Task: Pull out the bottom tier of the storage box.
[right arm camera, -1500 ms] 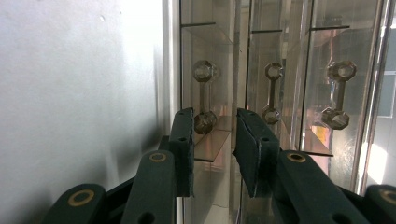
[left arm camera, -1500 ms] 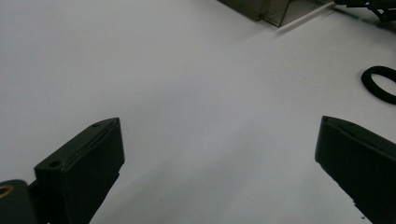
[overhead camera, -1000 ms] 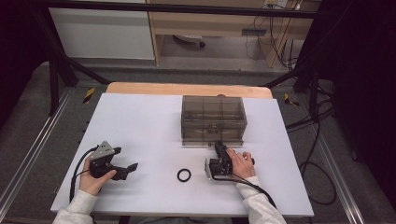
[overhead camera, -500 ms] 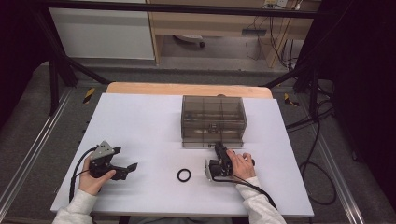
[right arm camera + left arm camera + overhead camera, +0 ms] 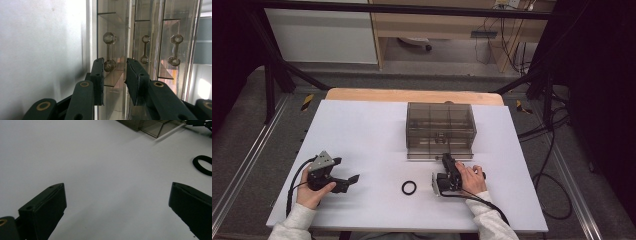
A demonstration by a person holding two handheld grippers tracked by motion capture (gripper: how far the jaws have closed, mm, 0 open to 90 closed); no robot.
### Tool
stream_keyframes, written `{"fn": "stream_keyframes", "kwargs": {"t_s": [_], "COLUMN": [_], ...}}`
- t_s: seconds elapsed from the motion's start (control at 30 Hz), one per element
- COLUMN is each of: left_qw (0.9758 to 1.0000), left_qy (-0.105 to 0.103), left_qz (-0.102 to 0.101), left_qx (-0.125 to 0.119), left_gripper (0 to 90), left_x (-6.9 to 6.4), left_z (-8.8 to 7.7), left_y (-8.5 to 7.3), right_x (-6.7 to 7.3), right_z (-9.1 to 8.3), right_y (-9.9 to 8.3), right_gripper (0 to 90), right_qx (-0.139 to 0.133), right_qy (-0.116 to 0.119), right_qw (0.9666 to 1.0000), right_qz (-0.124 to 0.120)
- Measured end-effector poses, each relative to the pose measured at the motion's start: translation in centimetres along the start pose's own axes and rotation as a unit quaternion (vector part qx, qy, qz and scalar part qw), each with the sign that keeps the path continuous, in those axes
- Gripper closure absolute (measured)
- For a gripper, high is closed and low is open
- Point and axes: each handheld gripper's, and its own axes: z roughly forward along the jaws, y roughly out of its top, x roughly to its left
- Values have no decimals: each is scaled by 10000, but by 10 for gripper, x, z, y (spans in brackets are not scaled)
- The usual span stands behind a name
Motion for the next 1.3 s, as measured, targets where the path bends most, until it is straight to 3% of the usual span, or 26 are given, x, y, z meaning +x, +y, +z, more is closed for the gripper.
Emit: {"fn": "stream_keyframes", "kwargs": {"t_s": [0.13, 0.7, 1.3], "left_qw": [10000, 10000, 10000], "left_qy": [4, -1, -1], "left_qz": [2, 3, 2], "left_qx": [-3, -7, -15], "left_gripper": [9, 9, 9], "left_x": [0, 0, 0], "left_z": [0, 0, -1], "left_y": [0, 0, 1], "right_x": [0, 2, 4], "right_z": [-2, -11, -16], "right_y": [1, 3, 5], "right_gripper": [690, 690, 688], "right_qx": [-24, 7, -43], "right_qy": [29, 69, 108], "right_qw": [10000, 10000, 9999], "right_qz": [-81, 0, -70]}}
